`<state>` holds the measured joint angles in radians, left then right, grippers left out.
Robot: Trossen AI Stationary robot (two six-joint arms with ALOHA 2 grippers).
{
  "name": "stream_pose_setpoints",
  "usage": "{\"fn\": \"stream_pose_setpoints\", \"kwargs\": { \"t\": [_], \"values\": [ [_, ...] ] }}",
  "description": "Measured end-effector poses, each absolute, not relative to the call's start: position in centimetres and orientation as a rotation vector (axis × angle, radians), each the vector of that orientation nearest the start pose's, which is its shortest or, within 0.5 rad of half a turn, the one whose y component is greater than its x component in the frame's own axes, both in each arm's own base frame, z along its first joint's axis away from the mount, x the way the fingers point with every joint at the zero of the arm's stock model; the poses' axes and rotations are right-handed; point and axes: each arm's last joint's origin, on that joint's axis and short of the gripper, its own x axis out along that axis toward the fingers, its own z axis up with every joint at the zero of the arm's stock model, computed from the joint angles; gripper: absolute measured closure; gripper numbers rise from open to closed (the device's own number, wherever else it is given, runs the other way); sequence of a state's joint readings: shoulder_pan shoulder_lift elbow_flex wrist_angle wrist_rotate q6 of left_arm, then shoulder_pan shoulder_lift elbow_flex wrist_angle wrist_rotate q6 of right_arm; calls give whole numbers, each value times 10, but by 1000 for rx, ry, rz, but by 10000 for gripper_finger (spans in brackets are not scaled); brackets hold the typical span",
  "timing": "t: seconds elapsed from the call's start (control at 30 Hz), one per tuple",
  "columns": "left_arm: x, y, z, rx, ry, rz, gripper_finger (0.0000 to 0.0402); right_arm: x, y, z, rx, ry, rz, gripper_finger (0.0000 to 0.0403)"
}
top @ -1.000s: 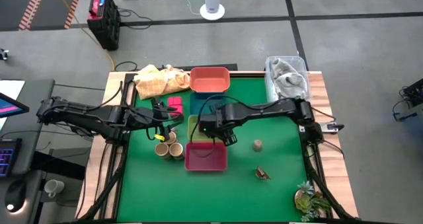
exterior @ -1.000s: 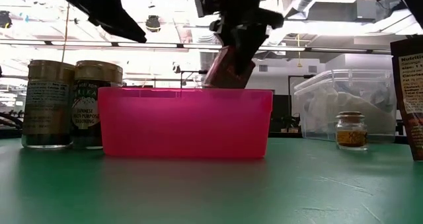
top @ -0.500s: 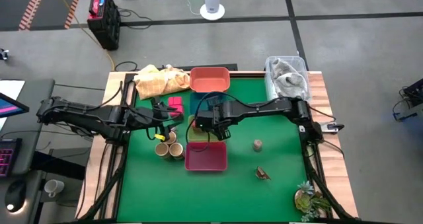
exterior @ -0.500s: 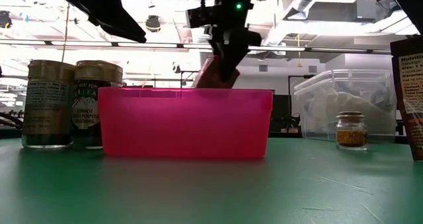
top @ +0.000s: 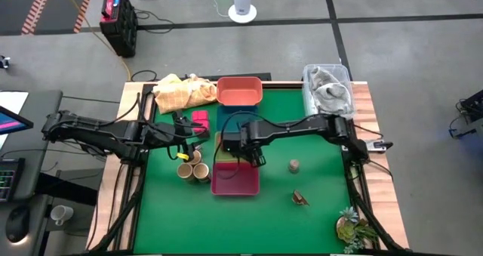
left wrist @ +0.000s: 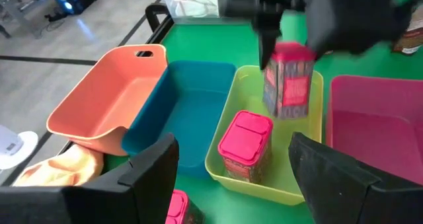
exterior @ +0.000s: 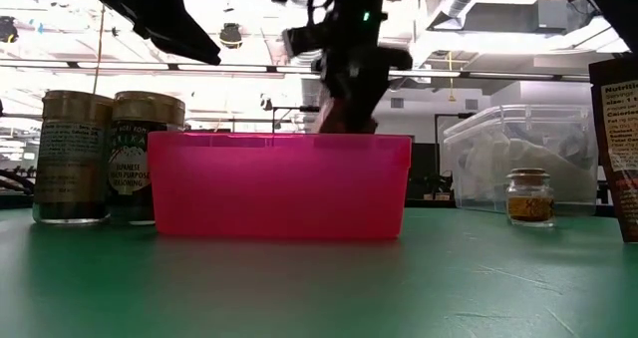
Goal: Sort spices by type
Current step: Put the right red seasoning bottle into the green bin
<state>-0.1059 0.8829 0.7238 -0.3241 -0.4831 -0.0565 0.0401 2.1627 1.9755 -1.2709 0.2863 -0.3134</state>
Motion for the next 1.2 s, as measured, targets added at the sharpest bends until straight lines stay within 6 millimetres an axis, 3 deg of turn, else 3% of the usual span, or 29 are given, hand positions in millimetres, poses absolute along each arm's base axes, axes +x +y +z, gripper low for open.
{"fn": "stream_pose_setpoints", "kwargs": {
  "t": [0.3,0.53,0.8,1.03,1.2],
  "values": [
    [187,-6,284,79,454,384,127,435,-5,211,-430,1585,-19,158],
    [187,-6,284,78,453,384,127,437,-15,212,-393,1561,-60,154],
    [187,-6,284,78,453,384,127,437,-17,214,-395,1546,-60,102],
    [187,-6,284,78,453,384,127,437,-16,235,-393,1539,-63,58],
    [187,-6,283,57,452,383,127,430,-16,254,-343,1569,-109,52]
  ]
}}
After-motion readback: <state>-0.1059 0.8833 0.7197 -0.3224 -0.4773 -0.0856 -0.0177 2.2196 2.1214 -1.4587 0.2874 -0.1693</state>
